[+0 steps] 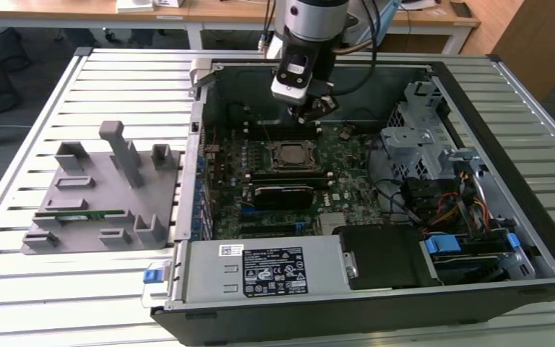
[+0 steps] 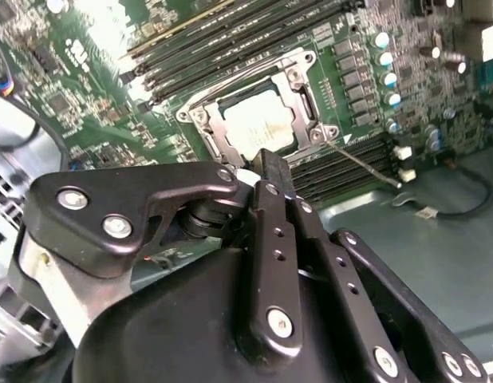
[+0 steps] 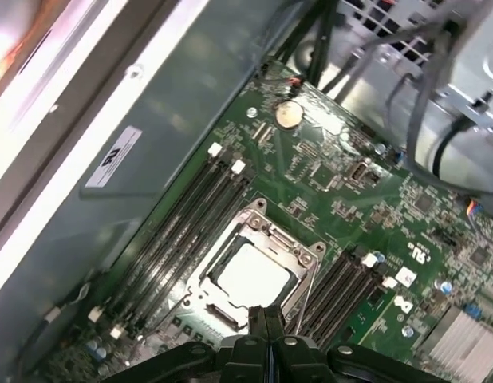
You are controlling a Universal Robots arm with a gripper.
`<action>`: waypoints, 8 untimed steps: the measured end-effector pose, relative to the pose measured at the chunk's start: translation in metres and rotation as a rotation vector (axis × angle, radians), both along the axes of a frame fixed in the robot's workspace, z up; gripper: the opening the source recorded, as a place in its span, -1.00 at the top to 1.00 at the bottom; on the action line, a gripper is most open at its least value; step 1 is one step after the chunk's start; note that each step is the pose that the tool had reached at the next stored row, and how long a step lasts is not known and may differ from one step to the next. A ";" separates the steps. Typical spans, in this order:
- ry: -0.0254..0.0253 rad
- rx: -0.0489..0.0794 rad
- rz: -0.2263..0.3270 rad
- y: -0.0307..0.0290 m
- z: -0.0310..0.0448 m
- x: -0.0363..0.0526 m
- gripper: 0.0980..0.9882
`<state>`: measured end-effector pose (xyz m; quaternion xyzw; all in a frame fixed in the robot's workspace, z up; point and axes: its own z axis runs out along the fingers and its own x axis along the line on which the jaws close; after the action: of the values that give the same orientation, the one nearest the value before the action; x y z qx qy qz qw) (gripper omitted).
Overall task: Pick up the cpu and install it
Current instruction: 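Install the first cpu locking lever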
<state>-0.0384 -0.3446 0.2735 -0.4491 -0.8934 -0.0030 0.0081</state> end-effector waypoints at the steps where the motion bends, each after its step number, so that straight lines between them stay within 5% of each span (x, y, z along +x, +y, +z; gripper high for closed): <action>1: 0.0000 0.000 0.018 0.0000 -0.0002 0.0000 0.98; 8: 0.0000 0.000 0.138 0.0000 -0.0013 0.0000 0.98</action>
<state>-0.0384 -0.3446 0.2722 -0.3864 -0.9223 -0.0025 0.0083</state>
